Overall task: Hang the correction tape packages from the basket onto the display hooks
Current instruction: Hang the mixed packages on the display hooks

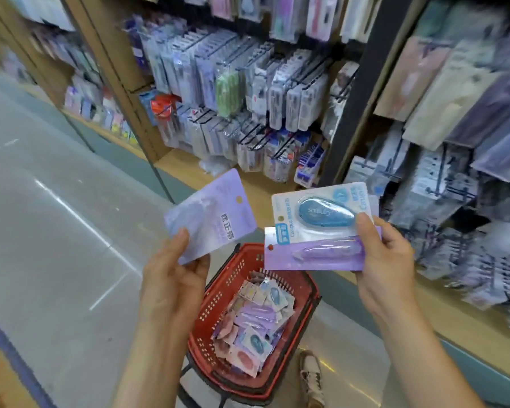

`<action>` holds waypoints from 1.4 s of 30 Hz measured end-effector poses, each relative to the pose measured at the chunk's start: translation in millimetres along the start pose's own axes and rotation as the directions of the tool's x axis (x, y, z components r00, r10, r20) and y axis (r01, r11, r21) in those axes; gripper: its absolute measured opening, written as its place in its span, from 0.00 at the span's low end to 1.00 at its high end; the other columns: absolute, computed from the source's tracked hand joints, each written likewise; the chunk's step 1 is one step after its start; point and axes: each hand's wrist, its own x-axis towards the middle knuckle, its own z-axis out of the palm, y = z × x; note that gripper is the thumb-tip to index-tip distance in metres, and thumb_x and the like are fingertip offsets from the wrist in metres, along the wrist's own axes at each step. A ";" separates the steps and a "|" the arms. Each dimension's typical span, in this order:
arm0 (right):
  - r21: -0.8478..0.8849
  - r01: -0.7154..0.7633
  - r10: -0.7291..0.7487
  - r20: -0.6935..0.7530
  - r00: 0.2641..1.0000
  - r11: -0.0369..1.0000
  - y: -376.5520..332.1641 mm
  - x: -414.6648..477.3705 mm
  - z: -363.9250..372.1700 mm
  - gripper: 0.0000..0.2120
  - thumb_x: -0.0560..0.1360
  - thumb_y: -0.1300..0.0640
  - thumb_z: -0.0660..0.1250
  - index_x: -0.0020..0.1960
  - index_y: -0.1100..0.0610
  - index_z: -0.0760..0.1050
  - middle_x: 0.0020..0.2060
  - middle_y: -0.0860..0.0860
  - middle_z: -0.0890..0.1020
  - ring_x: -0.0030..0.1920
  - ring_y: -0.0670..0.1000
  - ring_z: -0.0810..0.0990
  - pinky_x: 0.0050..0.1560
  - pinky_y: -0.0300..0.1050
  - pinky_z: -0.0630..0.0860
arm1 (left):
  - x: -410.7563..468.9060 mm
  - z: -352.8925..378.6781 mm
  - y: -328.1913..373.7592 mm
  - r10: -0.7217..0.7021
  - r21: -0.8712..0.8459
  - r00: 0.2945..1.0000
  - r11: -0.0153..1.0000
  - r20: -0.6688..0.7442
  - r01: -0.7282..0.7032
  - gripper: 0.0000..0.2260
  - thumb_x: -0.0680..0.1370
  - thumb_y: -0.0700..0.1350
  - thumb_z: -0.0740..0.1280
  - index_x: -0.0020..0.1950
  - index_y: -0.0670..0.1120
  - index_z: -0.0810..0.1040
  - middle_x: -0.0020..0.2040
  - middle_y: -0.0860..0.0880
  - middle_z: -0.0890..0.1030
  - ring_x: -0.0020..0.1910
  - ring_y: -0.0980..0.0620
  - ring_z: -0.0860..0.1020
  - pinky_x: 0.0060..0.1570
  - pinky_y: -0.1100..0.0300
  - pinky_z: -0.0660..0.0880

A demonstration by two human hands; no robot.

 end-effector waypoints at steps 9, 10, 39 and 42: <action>0.107 0.223 -0.203 -0.172 0.964 0.969 -81.1 -48.4 -21.8 0.05 0.74 0.52 0.70 0.40 0.48 0.83 0.40 0.47 0.84 0.45 0.50 0.80 0.51 0.52 0.75 | -57.9 120.7 -51.5 -0.181 0.158 0.929 0.978 0.324 0.136 0.14 0.74 0.44 0.66 0.60 0.48 0.79 0.56 0.44 0.85 0.52 0.45 0.84 0.46 0.47 0.82; 0.098 0.234 -0.215 -0.171 0.962 0.967 -87.6 -51.8 -28.8 0.03 0.73 0.51 0.72 0.41 0.47 0.83 0.42 0.48 0.85 0.46 0.51 0.81 0.52 0.51 0.76 | -62.4 133.9 -54.2 -0.143 0.167 0.925 0.982 0.353 0.088 0.14 0.73 0.45 0.67 0.59 0.48 0.79 0.53 0.46 0.85 0.49 0.47 0.85 0.43 0.50 0.83; -0.268 0.574 -0.606 -0.050 0.794 0.774 -358.7 -89.0 -376.2 0.28 0.60 0.58 0.78 0.59 0.52 0.77 0.49 0.46 0.86 0.48 0.45 0.84 0.44 0.38 0.79 | -267.4 484.3 -198.9 -0.166 0.278 0.392 0.928 0.905 -0.249 0.07 0.66 0.43 0.76 0.43 0.48 0.86 0.43 0.45 0.85 0.42 0.46 0.82 0.44 0.53 0.79; -0.248 0.640 -0.680 -0.129 0.722 0.727 -375.0 -76.9 -375.7 0.34 0.58 0.55 0.81 0.63 0.52 0.76 0.55 0.48 0.85 0.55 0.49 0.84 0.49 0.42 0.80 | -286.7 519.2 -203.6 -0.050 0.170 0.435 0.955 0.899 -0.242 0.08 0.69 0.43 0.75 0.47 0.45 0.84 0.44 0.43 0.85 0.43 0.46 0.81 0.45 0.52 0.79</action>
